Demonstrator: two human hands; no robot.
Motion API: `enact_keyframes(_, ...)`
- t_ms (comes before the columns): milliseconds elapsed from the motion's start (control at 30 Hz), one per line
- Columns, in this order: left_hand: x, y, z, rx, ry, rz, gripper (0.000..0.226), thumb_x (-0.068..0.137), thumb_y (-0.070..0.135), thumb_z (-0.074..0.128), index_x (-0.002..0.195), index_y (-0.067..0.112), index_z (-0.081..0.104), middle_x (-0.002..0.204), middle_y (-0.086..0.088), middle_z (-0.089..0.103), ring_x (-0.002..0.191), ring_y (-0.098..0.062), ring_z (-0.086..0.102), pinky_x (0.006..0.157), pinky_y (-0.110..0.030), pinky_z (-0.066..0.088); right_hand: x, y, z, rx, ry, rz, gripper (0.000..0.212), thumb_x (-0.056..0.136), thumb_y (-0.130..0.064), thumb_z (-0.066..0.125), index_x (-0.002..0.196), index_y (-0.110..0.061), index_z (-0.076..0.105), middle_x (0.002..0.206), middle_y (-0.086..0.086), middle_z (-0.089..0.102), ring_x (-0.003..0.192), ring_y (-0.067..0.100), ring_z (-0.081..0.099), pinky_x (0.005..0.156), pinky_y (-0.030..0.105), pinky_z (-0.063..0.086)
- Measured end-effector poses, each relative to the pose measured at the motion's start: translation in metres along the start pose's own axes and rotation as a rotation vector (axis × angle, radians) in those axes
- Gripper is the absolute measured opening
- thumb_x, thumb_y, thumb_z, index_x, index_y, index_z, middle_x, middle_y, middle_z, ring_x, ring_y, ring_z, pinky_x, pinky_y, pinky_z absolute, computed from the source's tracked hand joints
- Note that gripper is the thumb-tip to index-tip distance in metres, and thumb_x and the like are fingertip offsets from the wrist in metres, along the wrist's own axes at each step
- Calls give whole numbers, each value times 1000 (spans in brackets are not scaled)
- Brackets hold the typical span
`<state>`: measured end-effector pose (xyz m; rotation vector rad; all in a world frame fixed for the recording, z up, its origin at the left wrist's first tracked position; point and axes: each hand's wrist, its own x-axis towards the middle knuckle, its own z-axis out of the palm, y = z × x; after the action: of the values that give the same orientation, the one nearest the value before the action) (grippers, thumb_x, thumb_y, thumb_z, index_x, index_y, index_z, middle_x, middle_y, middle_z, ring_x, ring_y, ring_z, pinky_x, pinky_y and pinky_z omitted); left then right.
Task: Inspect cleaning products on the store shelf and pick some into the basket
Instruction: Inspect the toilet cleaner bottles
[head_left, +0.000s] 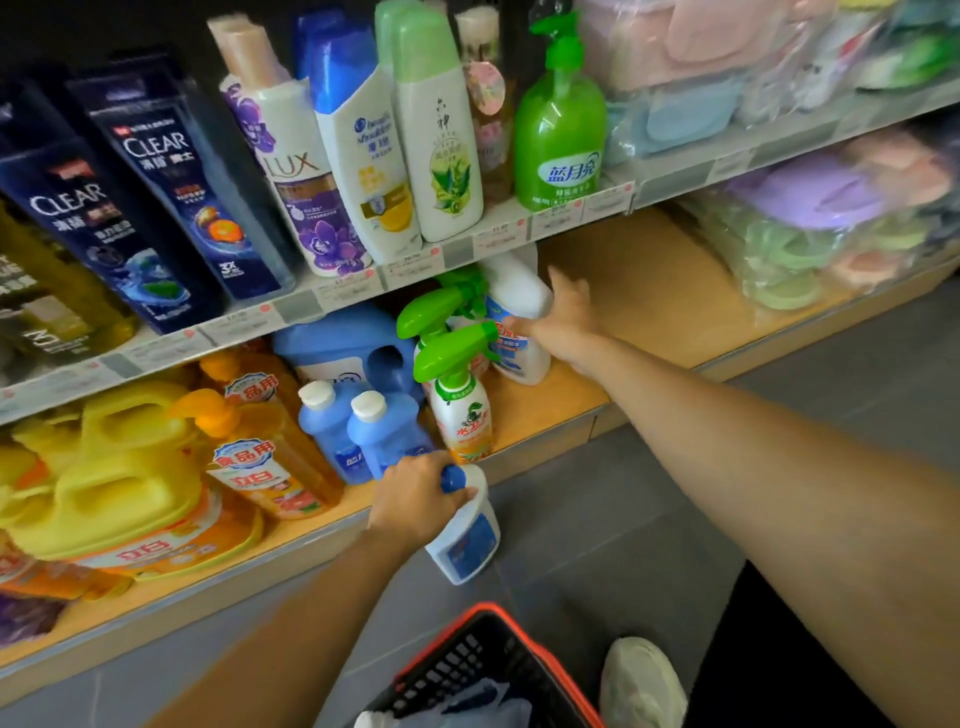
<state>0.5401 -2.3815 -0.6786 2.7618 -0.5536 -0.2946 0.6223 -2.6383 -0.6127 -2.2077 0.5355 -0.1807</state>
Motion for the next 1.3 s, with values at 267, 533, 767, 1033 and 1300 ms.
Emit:
enact_keyframes(267, -4, 0, -12, -223, -258, -58, 45, 85, 48, 75, 126, 31, 66, 116, 8, 67, 105, -11, 62, 90, -27, 49, -8, -11, 0, -87, 29, 36, 68, 74, -39, 86, 121, -10, 47, 125, 15, 62, 112, 37, 60, 74, 34, 43)
enact_keyframes(533, -21, 16, -58, -355, -183, -6, 33, 91, 26, 75, 121, 13, 72, 117, 0, 72, 106, -14, 68, 102, -39, 52, -56, 3, -40, -85, 74, 68, 52, 58, -45, 87, 98, -17, 72, 97, 5, 72, 81, 22, 67, 58, 26, 49)
enact_keyframes(767, -28, 60, -110, -623, 32, 109, 40, 88, 17, 78, 125, 10, 67, 119, -6, 71, 111, -20, 67, 98, -30, 52, -111, -16, -93, -164, 23, -25, 40, 53, -48, 85, 79, -22, 69, 78, -6, 67, 71, 13, 64, 49, 21, 42)
enact_keyframes(1033, -67, 65, -142, -848, -122, 248, 74, 75, 35, 89, 139, 24, 54, 132, 7, 67, 121, -13, 63, 101, -40, 54, -194, -48, -120, 335, -397, -210, 56, 58, -15, 92, 111, -15, 75, 97, -2, 78, 91, 16, 75, 71, 40, 62)
enact_keyframes(1300, -141, 25, -157, -1081, -129, 233, 51, 75, 19, 87, 122, 17, 66, 115, -12, 75, 104, -33, 74, 81, -42, 63, -239, -75, -82, 513, -689, -209, 46, 77, 0, 80, 120, -14, 69, 110, 6, 76, 103, 23, 72, 83, 40, 60)
